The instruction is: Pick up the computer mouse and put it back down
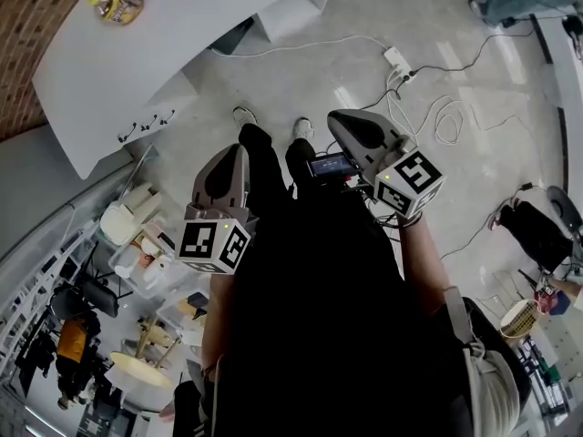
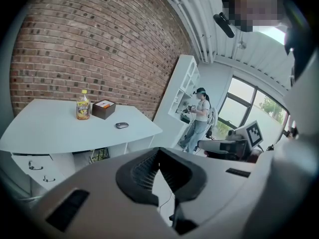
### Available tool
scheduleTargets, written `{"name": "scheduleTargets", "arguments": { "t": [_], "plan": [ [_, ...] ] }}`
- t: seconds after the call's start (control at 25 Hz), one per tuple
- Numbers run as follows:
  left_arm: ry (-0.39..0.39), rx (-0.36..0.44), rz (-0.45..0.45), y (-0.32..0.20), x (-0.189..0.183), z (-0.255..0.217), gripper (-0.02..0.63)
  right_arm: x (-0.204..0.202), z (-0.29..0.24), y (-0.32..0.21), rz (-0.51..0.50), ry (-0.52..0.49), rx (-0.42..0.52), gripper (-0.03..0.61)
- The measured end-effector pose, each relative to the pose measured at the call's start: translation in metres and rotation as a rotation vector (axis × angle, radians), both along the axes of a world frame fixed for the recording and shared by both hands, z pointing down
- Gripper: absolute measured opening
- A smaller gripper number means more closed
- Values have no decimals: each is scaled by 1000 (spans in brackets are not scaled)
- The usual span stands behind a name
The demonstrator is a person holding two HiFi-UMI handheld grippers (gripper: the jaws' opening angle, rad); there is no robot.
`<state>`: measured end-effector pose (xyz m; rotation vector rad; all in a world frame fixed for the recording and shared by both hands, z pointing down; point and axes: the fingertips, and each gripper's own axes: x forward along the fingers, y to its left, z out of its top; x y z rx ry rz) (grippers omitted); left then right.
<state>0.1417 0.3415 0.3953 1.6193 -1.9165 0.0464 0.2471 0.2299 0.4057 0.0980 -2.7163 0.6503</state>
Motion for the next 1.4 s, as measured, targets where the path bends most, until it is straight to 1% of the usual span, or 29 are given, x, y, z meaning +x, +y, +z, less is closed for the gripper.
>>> {"name": "scheduleTargets", "arguments": {
  "t": [0.16,0.32,0.48,0.56,0.68,0.84,0.88,1.0,1.04,1.16,1.28,1.4],
  "plan": [
    [-22,-1,-14,7,-18,-2,11,-4,-3,7,3,-4,1,17],
    [-51,7,0,0,-45,-3,11,-14,-5,2,24,6,21,17],
    [-54,17,19,-11,-71,-1,11,-31,-14,-9,67,1,44,17],
    [-62,28,44,-21,-84,-2,12,-42,-20,-17,87,-1,56,17],
    [-61,48,69,-36,-105,-7,11,-61,-24,-27,91,26,92,17],
    [-66,78,98,-54,-133,-12,12,-95,-36,-40,112,18,117,17],
    [-67,81,106,-57,-140,-12,12,-104,-39,-42,122,12,110,17],
    [-62,84,122,-63,-163,-9,12,-130,-46,-44,145,-27,51,17],
    [-59,84,125,-64,-170,-9,12,-138,-47,-44,147,-27,50,17],
    [-55,88,141,-70,-190,-7,12,-157,-46,-46,148,8,94,17],
    [-44,102,180,-75,-203,-6,12,-172,-49,-49,181,14,104,17],
    [-45,132,261,-82,-211,-7,11,-182,-45,-53,230,40,103,17]
  ]
}}
